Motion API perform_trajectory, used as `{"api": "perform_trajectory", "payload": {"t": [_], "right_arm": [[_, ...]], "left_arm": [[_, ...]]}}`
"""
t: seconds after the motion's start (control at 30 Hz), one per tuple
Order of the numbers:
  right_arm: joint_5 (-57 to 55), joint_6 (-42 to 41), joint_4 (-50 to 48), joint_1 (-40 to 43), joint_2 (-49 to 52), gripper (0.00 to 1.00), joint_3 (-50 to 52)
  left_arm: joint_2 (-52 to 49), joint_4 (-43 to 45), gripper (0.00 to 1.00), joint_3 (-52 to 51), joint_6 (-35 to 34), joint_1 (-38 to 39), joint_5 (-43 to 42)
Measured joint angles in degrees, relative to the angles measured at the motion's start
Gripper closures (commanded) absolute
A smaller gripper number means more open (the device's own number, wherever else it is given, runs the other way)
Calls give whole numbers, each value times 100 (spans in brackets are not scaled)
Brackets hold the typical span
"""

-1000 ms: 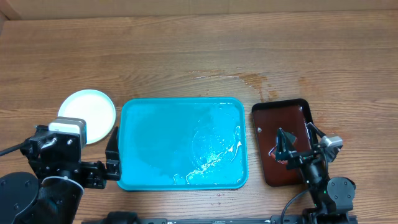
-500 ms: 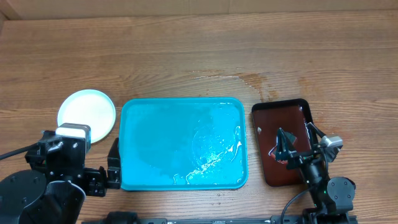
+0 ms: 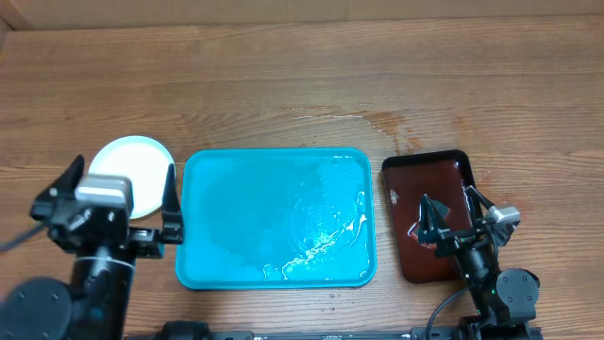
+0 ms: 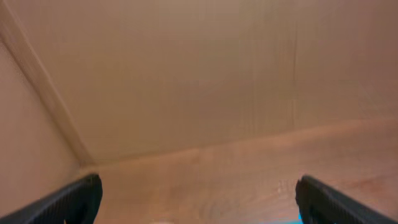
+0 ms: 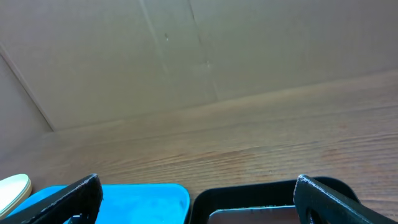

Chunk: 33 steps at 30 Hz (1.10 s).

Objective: Clean dirty plates on tray and stack at the side

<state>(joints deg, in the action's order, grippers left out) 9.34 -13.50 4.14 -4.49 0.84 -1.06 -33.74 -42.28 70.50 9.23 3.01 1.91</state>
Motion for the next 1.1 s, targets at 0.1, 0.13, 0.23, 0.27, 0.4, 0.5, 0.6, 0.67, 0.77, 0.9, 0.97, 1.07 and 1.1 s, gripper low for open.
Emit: {"api": "perform_trajectory", "payload": {"t": [0.1,0.13,0.23,0.27,0.4,0.5,0.6,0.67,0.77,0.9,0.97,1.07,1.1], "right_arm": [[2,0,7,0,0,0,0],[2,0,9,0,0,0,0],[2,2,7,0,0,0,0],[2,0,9,0,0,0,0],[2,0,9,0,0,0,0],[4,2,4,0,0,0,0],[4,2,7,0,0,0,0],[2,2,7,0,0,0,0],[4,2,7,0,0,0,0],[4,0,7,0,0,0,0],[2,0,9,0,0,0,0],[4,0,7,0,0,0,0],[2,2,9,0,0,0,0]], "left_arm": [[590,920,1,-975,2,0,-42],[793,1189,0,-1287,2,0,-57],[1493,2037,0,-2330,2,0,-125],[1600,2155,0,-2496,2,0,-138],[2173,3036,0,-3458,2,0,-234],[2516,3528,0,-4061,2,0,-299],[2739,3923,0,-4538,2,0,-378],[2870,4155,0,-4813,2,0,-426],[3067,4520,0,-5213,4,0,-492],[3233,4883,0,-5611,4,0,-533],[3263,5099,0,-5790,2,0,-557],[3272,5486,0,-6028,2,0,-601],[3274,5593,0,-6102,2,0,-608]]}}
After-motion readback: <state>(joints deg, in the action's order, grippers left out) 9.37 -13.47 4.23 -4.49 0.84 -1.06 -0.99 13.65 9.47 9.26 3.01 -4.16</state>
